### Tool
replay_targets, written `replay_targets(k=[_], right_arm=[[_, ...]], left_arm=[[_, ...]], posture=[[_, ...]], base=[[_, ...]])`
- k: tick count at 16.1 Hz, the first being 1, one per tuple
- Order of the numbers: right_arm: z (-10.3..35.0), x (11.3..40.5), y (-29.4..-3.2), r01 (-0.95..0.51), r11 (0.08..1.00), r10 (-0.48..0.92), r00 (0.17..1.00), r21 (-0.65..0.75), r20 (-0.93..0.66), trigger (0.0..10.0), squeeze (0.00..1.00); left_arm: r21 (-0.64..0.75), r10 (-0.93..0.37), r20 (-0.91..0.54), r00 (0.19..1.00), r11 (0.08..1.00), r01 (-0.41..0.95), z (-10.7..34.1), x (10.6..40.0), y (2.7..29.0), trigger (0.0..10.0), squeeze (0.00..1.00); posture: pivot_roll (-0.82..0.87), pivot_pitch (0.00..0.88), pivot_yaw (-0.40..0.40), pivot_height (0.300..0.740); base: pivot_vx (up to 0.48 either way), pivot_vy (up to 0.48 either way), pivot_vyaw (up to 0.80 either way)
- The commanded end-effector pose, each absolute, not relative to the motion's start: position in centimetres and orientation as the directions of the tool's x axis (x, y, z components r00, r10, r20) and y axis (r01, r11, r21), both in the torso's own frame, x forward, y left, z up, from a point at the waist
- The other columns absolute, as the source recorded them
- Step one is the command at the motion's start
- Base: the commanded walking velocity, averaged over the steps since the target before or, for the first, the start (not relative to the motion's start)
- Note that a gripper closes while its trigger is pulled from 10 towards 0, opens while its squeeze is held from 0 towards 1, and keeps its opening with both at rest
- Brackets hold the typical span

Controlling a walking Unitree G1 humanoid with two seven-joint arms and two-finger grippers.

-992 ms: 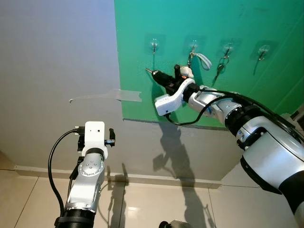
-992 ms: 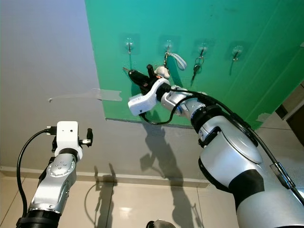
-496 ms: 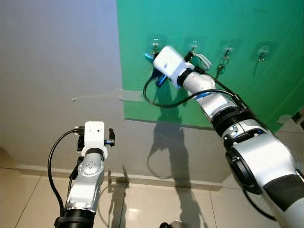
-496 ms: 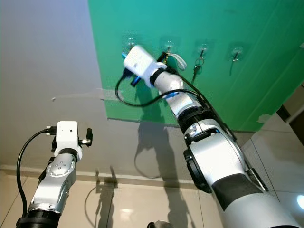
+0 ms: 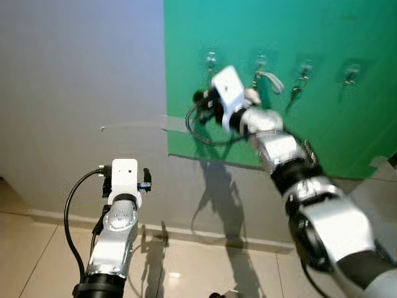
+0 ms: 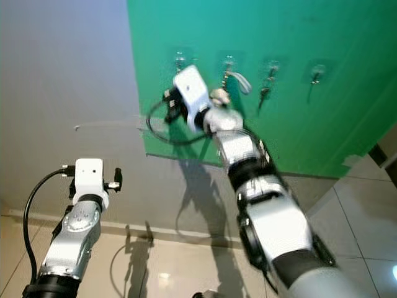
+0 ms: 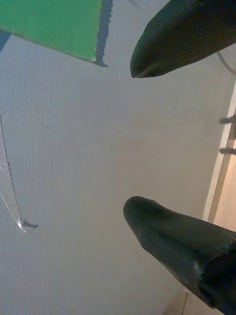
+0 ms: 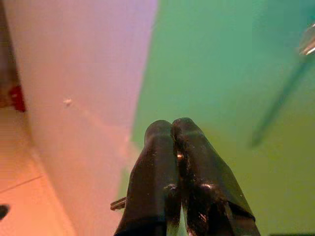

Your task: Hang keys on a hook

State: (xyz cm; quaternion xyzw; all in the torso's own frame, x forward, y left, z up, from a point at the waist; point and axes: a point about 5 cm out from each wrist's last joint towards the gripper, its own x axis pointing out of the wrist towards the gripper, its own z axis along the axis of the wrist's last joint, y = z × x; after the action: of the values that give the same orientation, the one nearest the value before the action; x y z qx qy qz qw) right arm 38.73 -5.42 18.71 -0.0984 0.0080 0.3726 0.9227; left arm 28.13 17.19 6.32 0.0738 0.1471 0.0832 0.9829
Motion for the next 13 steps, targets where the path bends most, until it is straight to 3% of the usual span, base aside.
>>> replay_targets(k=[1,4,5,7,8,10,12,13], right_arm=[[18.9,38.3,-5.9,-0.669,0.738,0.667,0.743,-0.082,-0.059,10.0,0.0],[18.1,36.7,-7.7,-0.584,0.803,0.594,0.802,0.119,-0.069,10.0,0.0],[17.7,34.9,-9.3,-0.543,0.822,0.562,0.822,0.173,-0.09,10.0,0.0],[18.3,33.7,-10.7,-0.487,0.853,0.509,0.856,0.189,-0.091,10.0,0.0],[18.9,32.6,-11.9,-0.465,0.884,0.467,0.883,0.051,-0.05,10.0,0.0],[16.6,30.7,-13.9,-0.472,0.881,0.472,0.878,0.015,-0.086,10.0,0.0],[7.2,25.9,-19.3,-0.327,0.942,0.332,0.882,0.072,-0.335,10.0,0.0],[6.1,24.8,-19.6,-0.273,0.951,0.308,0.88,0.145,-0.361,10.0,0.0]], left_arm=[[0.179,0.194,-0.274,0.942,0.973,-0.148,6.4,28.1,17.2,10.0,0.0],[0.18,0.208,-0.272,0.939,0.97,-0.163,6.4,27.8,17.7,10.0,0.0],[0.187,0.226,-0.272,0.936,0.966,-0.178,6.4,27.6,18.2,10.0,0.0],[0.206,0.243,-0.275,0.93,0.96,-0.19,6.4,27.5,18.7,10.0,0.0],[0.207,0.252,-0.276,0.928,0.958,-0.198,6.4,27.6,19.0,10.0,0.0],[0.13,0.25,-0.269,0.93,0.966,-0.222,6.7,27.4,19.4,10.0,0.0],[-0.036,0.21,-0.308,0.928,0.972,-0.232,6.2,24.9,22.4,10.0,0.0],[-0.091,0.176,-0.335,0.925,0.972,-0.218,5.7,23.9,23.3,10.0,0.0]], posture=[[0.02,0.0,-0.099,0.74],[0.02,0.0,-0.116,0.74],[0.02,0.0,-0.116,0.74],[0.02,0.0,-0.113,0.74],[0.01,0.0,-0.109,0.74],[0.0,0.0,-0.098,0.74],[-0.02,0.0,-0.06,0.74],[-0.03,0.0,-0.038,0.74]], base=[[0.0,0.0,0.0],[0.0,0.0,0.0],[0.0,0.0,0.0],[0.0,0.0,0.0],[0.0,0.0,0.0],[0.0,0.0,0.0],[0.0,0.0,0.0],[0.0,0.0,0.0]])
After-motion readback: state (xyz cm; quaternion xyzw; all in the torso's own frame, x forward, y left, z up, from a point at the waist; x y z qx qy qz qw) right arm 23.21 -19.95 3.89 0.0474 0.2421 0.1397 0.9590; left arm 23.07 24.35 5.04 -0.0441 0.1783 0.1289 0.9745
